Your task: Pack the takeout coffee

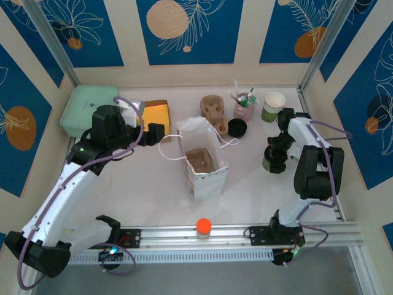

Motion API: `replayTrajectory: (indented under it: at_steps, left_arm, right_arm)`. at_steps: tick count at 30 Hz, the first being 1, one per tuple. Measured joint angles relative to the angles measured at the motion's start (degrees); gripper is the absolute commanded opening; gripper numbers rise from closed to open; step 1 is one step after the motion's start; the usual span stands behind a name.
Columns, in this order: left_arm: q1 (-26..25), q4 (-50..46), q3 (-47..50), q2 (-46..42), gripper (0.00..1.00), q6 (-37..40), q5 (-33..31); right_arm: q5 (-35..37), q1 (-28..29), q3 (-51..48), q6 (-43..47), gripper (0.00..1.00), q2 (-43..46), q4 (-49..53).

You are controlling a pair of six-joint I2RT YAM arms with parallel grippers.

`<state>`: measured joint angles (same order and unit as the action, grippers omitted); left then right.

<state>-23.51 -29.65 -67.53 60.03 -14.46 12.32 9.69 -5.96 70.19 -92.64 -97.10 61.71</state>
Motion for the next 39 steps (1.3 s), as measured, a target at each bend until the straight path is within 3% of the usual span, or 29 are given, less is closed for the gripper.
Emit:
replayTrajectory:
  at_steps: [11,15,18,23,31,39]
  left_arm:
    - [0.00,-1.14,0.00,-0.85,0.92,0.04,-0.44]
    - [0.00,-1.27,0.00,-0.85,0.92,0.04,-0.59]
    - [0.00,-1.31,0.00,-1.05,0.92,0.09,-0.59]
    - [0.00,-1.44,0.00,-1.49,0.92,0.48,-0.66]
    - [0.00,-1.57,0.00,-1.77,0.92,1.07,-0.87]
    - [0.00,-2.62,0.00,-2.51,0.92,1.33,-1.68]
  right_arm:
    - [1.97,0.00,-0.59,-0.20,0.93,-0.31,-1.51]
    - [2.56,0.13,-1.01,-0.35,0.85,-0.17,-1.97]
    - [2.97,0.37,-1.25,-0.59,0.71,0.09,-2.14]
    - [3.43,0.76,-1.36,0.20,0.57,0.13,-2.16]
    - [5.03,2.47,-1.31,3.56,0.54,0.11,-1.88]
    - [5.38,5.35,0.63,15.52,0.55,-0.57,-2.19]
